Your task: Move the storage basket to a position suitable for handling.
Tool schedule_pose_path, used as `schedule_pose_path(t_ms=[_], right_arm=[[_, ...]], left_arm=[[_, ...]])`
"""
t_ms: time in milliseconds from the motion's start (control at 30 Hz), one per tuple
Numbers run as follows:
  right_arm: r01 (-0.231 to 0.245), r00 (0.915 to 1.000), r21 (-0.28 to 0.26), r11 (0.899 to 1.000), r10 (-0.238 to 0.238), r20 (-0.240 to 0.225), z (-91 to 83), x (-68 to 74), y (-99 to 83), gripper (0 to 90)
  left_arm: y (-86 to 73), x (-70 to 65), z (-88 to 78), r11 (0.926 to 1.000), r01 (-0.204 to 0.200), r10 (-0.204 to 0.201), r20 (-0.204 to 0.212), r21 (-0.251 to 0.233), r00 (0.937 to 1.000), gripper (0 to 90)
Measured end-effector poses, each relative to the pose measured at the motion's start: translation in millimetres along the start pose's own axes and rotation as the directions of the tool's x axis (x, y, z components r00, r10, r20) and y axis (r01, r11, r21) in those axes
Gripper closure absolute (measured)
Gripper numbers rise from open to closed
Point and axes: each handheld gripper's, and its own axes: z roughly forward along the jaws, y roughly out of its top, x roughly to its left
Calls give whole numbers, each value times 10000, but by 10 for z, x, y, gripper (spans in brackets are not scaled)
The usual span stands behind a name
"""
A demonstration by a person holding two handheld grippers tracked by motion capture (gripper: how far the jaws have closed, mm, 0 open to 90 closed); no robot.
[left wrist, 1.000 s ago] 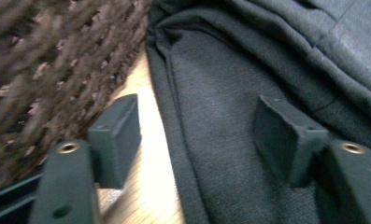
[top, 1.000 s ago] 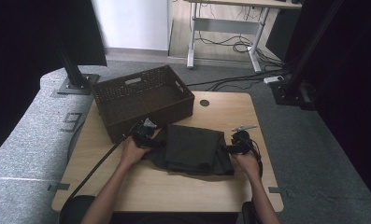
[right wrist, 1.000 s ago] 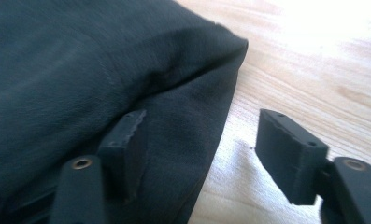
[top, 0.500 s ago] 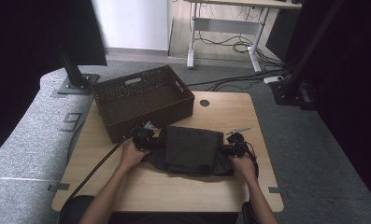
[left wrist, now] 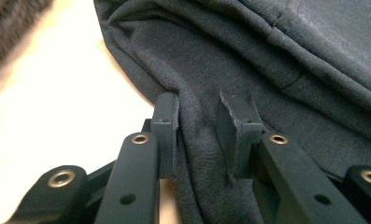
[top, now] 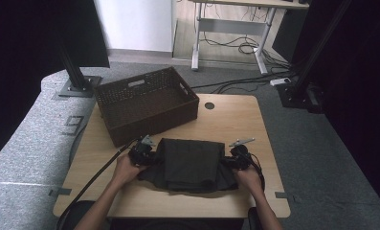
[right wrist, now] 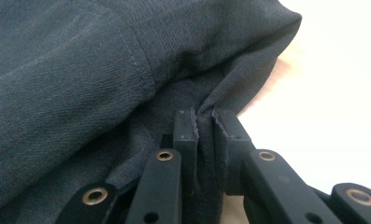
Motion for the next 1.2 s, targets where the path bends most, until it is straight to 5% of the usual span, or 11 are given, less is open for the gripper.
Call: schedule_pose_path(t_ms=[500, 1200], right_arm=[[702, 9951, 193, 9973, -687, -709, -83, 349, -184, 789], [1356, 9842, 646, 9887, -1269, -1235, -265, 708, -451, 779]], left_arm=[[-492, -300, -316, 9997, 222, -216, 447, -135, 9988, 669], [-820, -680, -571, 9994, -182, 157, 797, 309, 9967, 631]])
